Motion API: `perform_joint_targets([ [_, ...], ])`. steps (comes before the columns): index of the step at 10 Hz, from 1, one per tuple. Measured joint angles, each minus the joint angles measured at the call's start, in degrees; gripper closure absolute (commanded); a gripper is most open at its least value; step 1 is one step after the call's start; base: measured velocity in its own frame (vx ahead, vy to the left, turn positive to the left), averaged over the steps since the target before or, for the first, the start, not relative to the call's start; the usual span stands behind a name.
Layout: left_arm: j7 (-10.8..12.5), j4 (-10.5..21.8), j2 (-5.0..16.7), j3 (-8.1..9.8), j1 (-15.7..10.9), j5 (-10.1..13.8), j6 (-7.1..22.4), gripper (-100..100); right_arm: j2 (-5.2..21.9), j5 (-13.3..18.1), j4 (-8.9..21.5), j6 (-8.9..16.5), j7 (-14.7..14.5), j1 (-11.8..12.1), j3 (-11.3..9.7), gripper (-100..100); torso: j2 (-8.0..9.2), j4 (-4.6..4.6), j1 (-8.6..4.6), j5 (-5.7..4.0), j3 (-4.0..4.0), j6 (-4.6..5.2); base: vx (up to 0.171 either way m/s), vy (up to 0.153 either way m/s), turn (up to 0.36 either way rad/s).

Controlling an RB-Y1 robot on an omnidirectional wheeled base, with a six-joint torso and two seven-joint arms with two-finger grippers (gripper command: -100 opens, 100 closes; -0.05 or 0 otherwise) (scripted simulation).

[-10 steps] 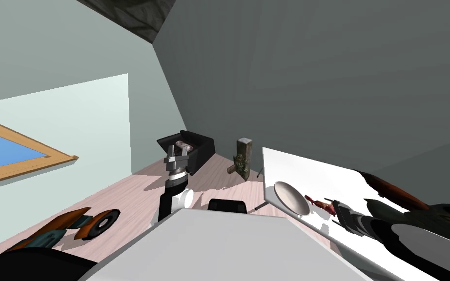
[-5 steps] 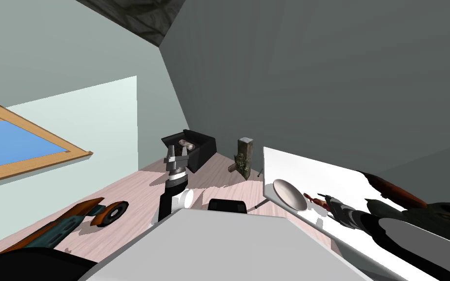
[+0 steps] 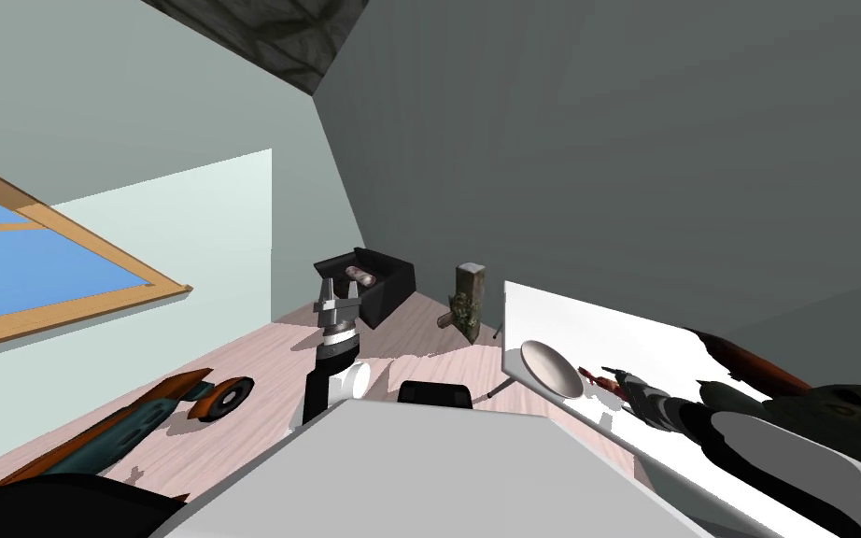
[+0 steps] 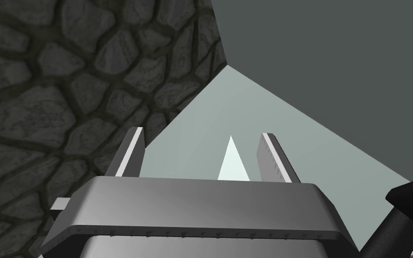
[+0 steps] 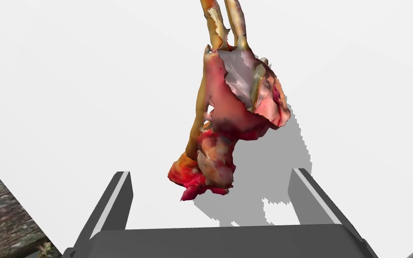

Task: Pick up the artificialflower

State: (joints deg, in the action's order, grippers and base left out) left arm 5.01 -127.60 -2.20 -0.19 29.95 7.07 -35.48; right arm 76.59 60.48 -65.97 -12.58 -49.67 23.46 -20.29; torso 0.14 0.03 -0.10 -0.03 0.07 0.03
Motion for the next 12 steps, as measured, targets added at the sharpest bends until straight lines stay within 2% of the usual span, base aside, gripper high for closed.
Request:
perform_joint_targets([
  [5,0.0,0.0,0.0,0.0,0.0,0.0,0.0,0,-0.7,5.8,2.4,0.0,6.9,-5.4,-4.7,-100,0.08,0.02,-0.03,-0.01,0.05,0.04,-0.052,-0.017,0.035],
  [6,0.0,0.0,0.0,0.0,0.0,0.0,0.0,0,-0.6,6.1,2.4,0.2,8.2,-5.7,-5.1,-100,0.03,0.01,-0.01,0.0,0.03,0.05,-0.047,-0.019,0.06],
  [9,0.0,0.0,0.0,0.0,0.0,0.0,0.0,0,-0.6,10.1,3.4,0.7,13.5,-9.2,-8.8,-100,0.08,0.02,-0.03,-0.01,0.05,0.02,-0.053,-0.017,0.047],
  [12,0.0,0.0,0.0,0.0,0.0,0.0,0.0,0,-1.0,13.4,4.8,0.7,18.3,-12.3,-11.4,-100,0.07,0.02,-0.01,0.0,0.05,0.06,-0.056,-0.015,0.053],
])
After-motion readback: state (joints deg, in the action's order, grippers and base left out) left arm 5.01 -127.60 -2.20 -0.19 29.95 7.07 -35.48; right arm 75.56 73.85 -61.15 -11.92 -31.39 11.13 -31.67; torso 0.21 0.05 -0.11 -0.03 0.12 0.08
